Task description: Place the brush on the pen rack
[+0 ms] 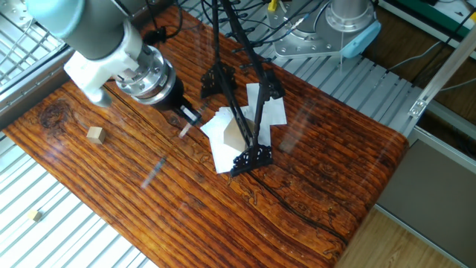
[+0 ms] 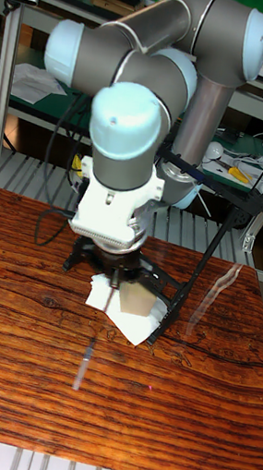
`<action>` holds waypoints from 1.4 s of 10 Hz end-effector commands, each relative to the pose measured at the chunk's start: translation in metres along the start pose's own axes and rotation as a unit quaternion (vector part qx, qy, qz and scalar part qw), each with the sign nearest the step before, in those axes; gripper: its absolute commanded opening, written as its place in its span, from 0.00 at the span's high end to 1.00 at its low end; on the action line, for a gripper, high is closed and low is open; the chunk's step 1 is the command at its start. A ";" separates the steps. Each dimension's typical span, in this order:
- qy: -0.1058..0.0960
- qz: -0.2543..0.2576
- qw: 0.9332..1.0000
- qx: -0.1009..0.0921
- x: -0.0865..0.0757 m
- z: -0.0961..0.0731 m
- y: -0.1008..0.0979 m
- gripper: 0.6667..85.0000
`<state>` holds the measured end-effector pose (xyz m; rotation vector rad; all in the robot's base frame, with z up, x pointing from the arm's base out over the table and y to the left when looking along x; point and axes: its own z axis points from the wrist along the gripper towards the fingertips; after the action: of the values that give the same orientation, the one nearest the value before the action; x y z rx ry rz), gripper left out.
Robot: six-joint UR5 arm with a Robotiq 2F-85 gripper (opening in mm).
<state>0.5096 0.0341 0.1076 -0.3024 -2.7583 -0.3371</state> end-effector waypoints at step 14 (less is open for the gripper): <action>0.012 -0.053 0.985 -0.166 0.021 -0.016 0.072 1.00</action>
<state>0.5128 0.1092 0.1475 -0.2928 -2.6523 -0.8603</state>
